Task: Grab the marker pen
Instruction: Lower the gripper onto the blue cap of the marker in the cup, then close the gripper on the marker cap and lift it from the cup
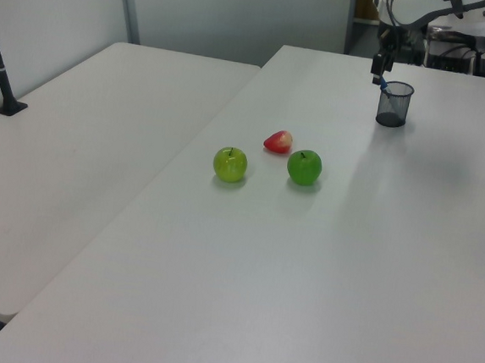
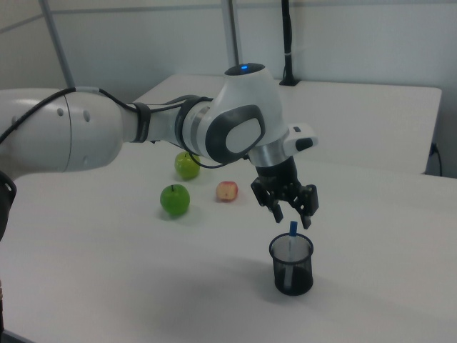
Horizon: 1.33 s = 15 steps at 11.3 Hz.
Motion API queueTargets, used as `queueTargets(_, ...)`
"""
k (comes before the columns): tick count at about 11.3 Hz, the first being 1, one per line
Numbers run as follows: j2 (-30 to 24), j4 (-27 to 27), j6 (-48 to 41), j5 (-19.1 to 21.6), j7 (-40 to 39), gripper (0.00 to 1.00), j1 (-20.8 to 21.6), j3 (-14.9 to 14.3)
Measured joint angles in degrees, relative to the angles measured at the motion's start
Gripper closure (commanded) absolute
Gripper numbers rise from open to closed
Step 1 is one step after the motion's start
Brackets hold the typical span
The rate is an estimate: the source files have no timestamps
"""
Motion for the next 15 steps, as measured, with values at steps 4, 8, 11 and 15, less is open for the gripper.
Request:
queueTargets(4, 0.70, -0.05, 0.04, -0.97, -0.03, 0.70, 0.00, 0.00)
queueTargets(8, 0.99, -0.07, 0.05, -1.04, -0.06, 0.84, 0.00, 0.00)
queueTargets(11, 1.00, -0.06, 0.05, -1.04, -0.07, 0.93, 0.00, 0.00)
queueTargets(15, 0.99, 0.02, 0.05, -1.04, -0.07, 0.96, 0.00, 0.00)
